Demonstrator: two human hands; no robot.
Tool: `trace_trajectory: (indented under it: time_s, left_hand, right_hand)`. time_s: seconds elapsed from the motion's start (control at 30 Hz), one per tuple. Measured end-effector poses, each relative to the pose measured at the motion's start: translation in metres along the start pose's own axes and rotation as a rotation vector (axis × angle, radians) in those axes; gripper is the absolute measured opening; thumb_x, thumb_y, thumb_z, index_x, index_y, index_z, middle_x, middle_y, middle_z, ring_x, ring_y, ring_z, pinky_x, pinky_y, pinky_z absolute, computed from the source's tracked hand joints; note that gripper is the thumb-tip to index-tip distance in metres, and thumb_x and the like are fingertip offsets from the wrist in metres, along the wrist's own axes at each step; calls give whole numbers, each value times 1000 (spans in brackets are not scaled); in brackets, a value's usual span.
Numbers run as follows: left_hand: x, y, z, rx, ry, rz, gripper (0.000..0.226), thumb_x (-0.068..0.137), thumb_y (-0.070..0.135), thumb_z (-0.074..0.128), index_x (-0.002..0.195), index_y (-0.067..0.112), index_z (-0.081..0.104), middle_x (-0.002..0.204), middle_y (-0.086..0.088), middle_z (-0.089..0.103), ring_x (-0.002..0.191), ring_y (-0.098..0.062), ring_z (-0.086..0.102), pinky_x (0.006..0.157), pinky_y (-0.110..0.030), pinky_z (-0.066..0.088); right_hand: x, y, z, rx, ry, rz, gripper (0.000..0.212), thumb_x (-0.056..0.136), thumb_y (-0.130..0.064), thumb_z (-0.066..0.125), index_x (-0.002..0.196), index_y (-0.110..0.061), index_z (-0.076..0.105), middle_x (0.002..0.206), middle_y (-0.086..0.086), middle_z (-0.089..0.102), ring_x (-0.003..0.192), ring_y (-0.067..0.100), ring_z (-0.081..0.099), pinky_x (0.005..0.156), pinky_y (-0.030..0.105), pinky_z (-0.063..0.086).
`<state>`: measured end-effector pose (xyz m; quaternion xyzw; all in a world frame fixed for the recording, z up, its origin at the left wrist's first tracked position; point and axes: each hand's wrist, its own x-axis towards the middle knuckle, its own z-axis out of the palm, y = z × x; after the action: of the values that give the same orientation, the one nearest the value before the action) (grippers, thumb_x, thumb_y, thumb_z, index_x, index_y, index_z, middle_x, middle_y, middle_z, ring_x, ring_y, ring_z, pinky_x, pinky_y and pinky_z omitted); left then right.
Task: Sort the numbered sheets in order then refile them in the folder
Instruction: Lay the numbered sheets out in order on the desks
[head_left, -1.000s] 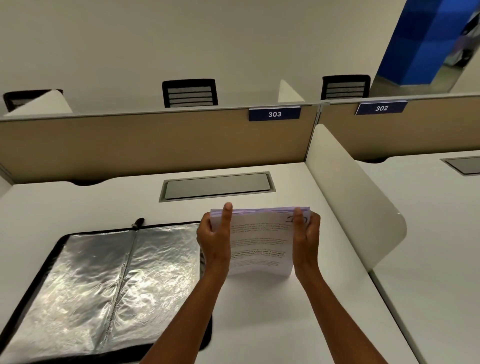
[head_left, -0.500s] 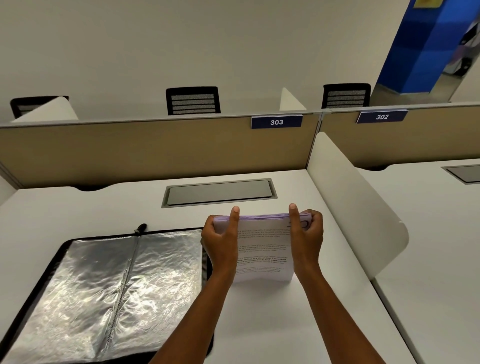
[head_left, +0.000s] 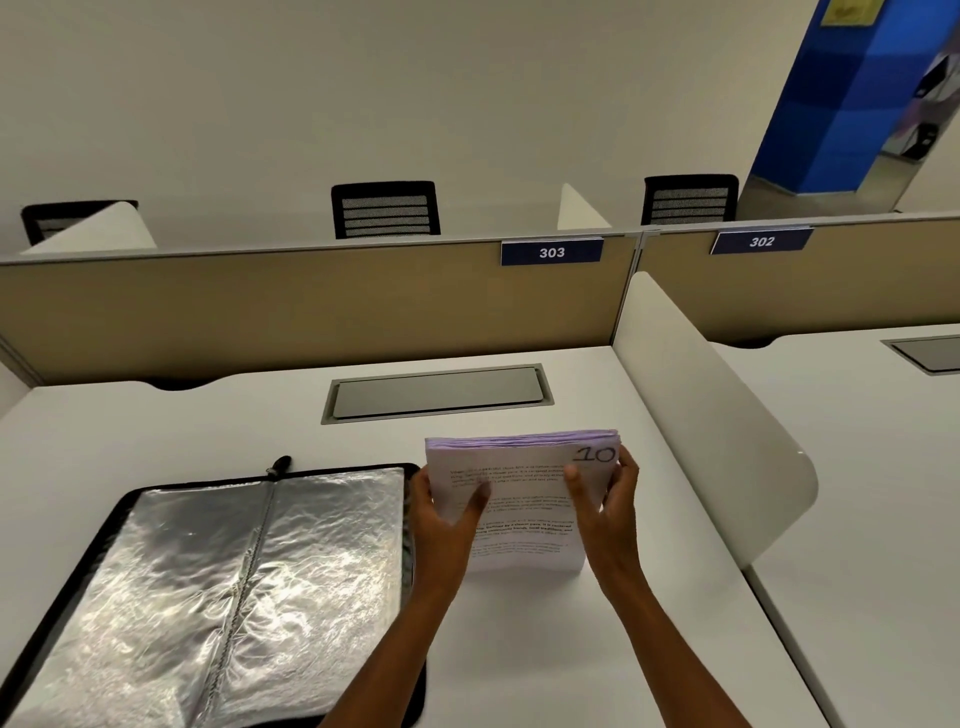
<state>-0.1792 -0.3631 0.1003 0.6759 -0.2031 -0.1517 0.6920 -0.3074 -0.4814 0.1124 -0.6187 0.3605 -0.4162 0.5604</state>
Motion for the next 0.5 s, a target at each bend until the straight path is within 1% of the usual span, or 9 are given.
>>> trace_trajectory:
  time_s: [0.07,0.1,0.13,0.17,0.2,0.3,0.37,0.43,0.5]
  left_hand:
    - [-2,-23,-5,67,-33,-1,47,86,21,71,125,30,46,117,5,61,105,-8,60,72,-14,54]
    - [-3,-34,-8,101,-59,3,45,90,16,67,124,35,45,118,6,60,107,-7,59,77,-17,55]
    - [-4,-43,-11,142,-76,1,43,93,14,64,123,36,44,118,7,60,108,-8,59,83,-23,55]
    - [-4,-52,-13,177,-83,-11,38,95,12,60,122,34,46,117,6,60,109,-12,60,87,-29,55]
    - [-4,-58,-15,201,-83,-27,32,96,11,58,120,31,50,114,6,61,107,-16,62,87,-31,56]
    - [-4,-66,-18,250,-61,-48,21,98,6,53,107,24,60,99,10,65,94,-17,67,71,-17,55]
    - [1,-68,-20,306,-48,-45,19,98,5,53,104,18,66,92,9,67,87,-16,69,65,-13,53]
    - [7,-68,-22,351,-58,-31,16,96,5,56,104,11,68,92,5,70,83,-11,68,65,-12,54]
    - [13,-66,-27,362,-57,-8,12,94,5,60,99,10,70,91,2,72,78,-7,69,68,-21,58]
  right_hand:
    - [-4,19,-3,-85,-56,23,64,91,-27,70,141,-26,32,121,-13,53,107,4,58,74,17,58]
    - [-6,28,-5,-128,-73,34,61,93,-17,68,141,-26,32,119,-13,52,107,2,57,74,13,56]
    - [-8,37,-7,-165,-86,47,56,95,-12,63,139,-28,32,116,-14,53,104,2,57,73,11,55]
    - [-10,46,-9,-205,-96,63,49,98,-9,59,135,-30,34,113,-14,54,101,3,59,73,11,54]
    - [-11,55,-12,-249,-101,80,41,99,-9,55,130,-30,37,110,-13,56,99,7,61,72,11,54]
    - [-10,75,-19,-313,-85,120,19,100,-8,54,114,-22,52,100,-6,63,98,23,65,67,9,51]
    - [-9,77,-20,-333,-61,137,13,99,-8,56,107,-18,58,94,-6,65,93,24,66,63,10,51]
    - [-7,73,-22,-357,-37,125,11,98,-8,58,104,-18,60,92,-5,66,87,22,67,60,10,51]
    - [-5,67,-22,-365,-24,114,10,98,-8,59,102,-18,60,92,-3,66,81,19,67,58,10,51]
